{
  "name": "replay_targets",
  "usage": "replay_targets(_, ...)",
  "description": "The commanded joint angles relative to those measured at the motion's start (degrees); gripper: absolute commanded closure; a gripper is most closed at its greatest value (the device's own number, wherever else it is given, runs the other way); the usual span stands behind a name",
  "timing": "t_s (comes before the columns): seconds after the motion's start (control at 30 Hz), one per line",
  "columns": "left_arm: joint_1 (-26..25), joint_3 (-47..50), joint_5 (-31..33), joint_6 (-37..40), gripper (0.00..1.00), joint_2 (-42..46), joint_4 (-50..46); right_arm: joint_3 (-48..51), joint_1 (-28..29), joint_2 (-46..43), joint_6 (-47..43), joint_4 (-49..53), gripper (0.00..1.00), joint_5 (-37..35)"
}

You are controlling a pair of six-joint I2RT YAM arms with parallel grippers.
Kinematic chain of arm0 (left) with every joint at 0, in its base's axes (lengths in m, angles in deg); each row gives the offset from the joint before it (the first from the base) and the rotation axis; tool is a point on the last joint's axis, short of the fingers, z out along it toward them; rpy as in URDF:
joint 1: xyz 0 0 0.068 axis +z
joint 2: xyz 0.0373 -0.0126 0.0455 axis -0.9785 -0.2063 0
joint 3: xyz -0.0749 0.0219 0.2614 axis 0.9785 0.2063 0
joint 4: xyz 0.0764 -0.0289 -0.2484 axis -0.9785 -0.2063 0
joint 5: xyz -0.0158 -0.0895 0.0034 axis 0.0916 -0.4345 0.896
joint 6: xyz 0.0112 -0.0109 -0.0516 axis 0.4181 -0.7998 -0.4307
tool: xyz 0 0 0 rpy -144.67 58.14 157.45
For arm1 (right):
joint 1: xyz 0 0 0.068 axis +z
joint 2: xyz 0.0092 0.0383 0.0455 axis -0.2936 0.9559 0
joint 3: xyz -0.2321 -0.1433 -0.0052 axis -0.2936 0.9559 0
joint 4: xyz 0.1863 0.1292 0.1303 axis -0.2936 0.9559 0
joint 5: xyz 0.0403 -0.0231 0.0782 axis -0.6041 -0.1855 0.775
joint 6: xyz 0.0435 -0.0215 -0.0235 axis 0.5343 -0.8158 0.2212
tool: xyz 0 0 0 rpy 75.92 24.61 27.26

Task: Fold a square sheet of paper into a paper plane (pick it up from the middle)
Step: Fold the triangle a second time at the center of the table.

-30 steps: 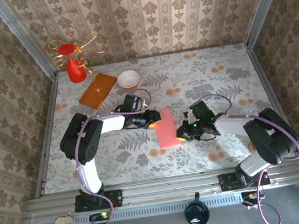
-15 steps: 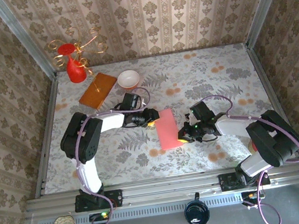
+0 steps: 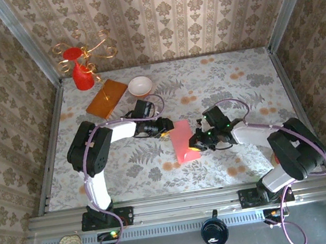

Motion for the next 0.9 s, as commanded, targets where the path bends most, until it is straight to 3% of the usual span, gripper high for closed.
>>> replay_targets(0.0, -1.0, -0.4, 1.2, 2.1, 0.62, -3.0, -2.7, -1.9, 0.9, 2.4, 1.1, -2.4, 1.00, 0.1)
replay_targets(0.43, -1.8, -0.8, 2.4, 2.4, 0.63, -3.4, -4.3, -3.7, 2.6, 8.6, 4.9, -9.8, 1.00, -3.8)
replay_targets(0.87, -2.7, -0.5, 3.7, 2.0, 0.63, -3.7, -4.3, -4.4, 2.6, 10.1, 3.9, -8.5, 1.00, -3.0)
